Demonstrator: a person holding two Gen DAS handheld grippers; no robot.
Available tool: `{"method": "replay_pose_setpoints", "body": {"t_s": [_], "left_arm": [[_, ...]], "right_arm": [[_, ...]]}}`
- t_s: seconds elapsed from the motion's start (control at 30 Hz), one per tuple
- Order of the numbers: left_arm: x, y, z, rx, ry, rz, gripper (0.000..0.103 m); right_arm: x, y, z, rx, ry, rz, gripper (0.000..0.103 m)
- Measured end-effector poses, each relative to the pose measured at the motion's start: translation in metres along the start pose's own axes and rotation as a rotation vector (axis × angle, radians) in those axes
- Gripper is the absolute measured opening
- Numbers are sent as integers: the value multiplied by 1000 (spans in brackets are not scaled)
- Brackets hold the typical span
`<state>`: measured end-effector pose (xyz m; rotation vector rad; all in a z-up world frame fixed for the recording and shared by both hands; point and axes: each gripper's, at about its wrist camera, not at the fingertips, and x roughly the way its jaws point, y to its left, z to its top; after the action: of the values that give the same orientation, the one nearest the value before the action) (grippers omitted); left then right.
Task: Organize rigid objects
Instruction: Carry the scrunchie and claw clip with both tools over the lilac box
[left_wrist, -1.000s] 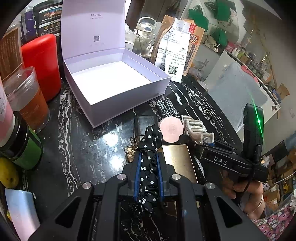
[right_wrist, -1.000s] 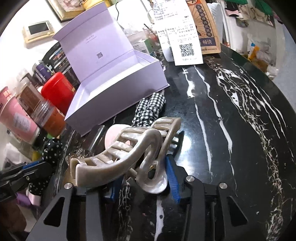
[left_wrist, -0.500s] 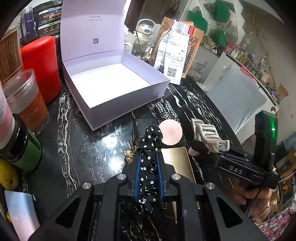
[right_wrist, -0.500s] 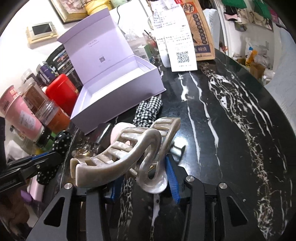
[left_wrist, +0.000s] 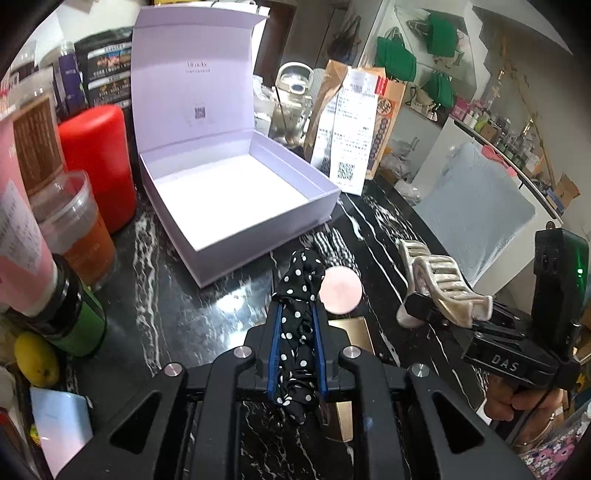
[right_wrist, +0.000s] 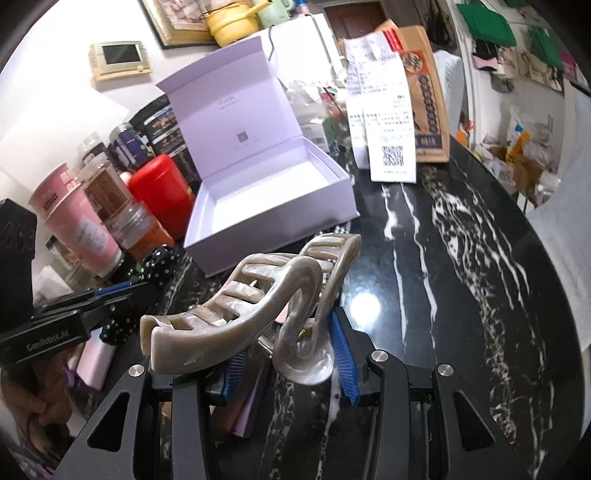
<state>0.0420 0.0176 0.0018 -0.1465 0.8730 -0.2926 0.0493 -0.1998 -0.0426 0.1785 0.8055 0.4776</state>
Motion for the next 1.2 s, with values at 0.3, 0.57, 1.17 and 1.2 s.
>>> {"method": "replay_pose_setpoints", "body": {"t_s": [0.3, 0.57, 1.17, 1.2], "left_arm": [[-9, 0, 25, 24, -67, 31, 16], [-9, 1, 51, 58, -110, 62, 16], [-2, 3, 118, 103, -189, 102, 16], [-2, 4, 122, 104, -193, 103, 16]], "right_arm": [[-10, 11, 23, -96, -33, 4, 43], [-16, 16, 50, -150, -65, 16, 43], [-13, 20, 123, -246, -156, 0, 43], [-12, 20, 128, -251, -161, 0, 43]]}}
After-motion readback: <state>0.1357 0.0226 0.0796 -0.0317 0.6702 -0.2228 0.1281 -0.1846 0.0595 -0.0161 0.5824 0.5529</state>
